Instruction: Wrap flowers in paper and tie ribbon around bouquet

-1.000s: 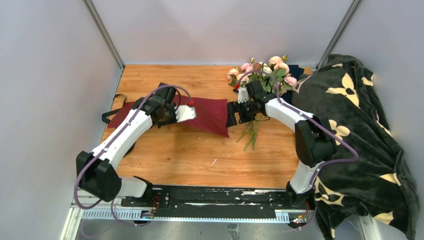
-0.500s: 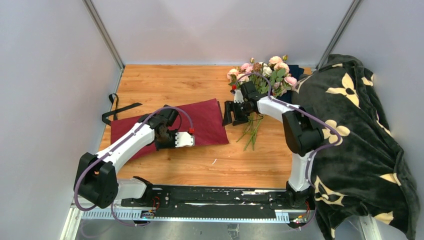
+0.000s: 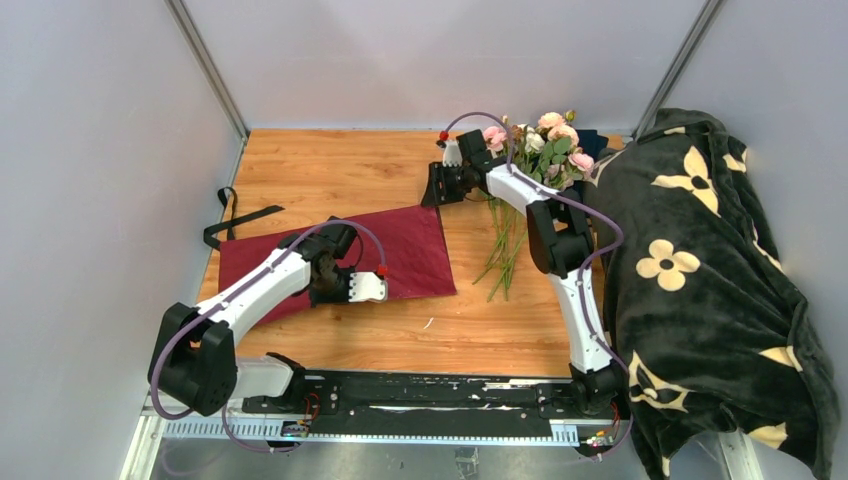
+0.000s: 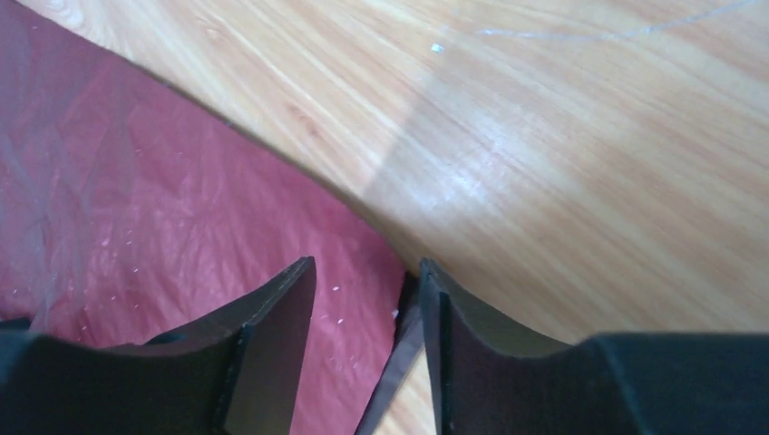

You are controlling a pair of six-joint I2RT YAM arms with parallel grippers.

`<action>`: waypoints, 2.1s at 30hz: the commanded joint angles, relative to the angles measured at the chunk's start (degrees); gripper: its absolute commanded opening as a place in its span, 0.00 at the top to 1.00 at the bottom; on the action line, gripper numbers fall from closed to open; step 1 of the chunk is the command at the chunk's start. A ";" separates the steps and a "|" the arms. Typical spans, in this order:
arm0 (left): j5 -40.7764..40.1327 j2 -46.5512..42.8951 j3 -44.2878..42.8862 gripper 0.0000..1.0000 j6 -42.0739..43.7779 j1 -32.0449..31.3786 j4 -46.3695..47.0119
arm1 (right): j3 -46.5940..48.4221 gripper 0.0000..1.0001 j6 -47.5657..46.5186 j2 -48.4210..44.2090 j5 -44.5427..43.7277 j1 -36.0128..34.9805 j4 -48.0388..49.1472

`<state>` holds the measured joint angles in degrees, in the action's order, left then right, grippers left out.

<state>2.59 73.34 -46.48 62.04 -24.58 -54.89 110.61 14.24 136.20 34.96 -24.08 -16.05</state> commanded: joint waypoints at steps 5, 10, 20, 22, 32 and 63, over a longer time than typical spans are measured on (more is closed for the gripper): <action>1.03 0.87 -0.01 1.00 0.98 -0.29 -0.04 | 2.76 0.65 1.74 5.12 4.33 0.53 -0.39; 0.81 1.14 -0.60 1.00 0.60 -0.30 -0.13 | 0.62 0.98 2.10 4.02 6.65 0.52 -0.01; -6.29 2.84 -9.88 0.34 -5.98 -0.28 0.71 | -12.45 1.00 2.02 -18.85 4.23 4.91 1.19; -7.37 2.03 -13.91 0.16 -8.70 -0.10 0.59 | -19.22 1.00 2.74 -27.12 2.10 6.15 2.59; 0.85 1.21 -17.32 0.38 -16.82 14.95 -1.01 | -41.85 1.00 1.10 -62.13 -6.17 1.35 8.50; 14.98 28.28 -44.36 0.04 -58.98 44.67 14.45 | -31.89 1.00 -29.62 -27.73 -2.23 -40.45 11.74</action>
<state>10.17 107.77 -88.99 11.16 11.70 -31.77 73.52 -11.07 102.78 33.34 -62.96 -1.61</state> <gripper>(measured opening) 0.921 0.012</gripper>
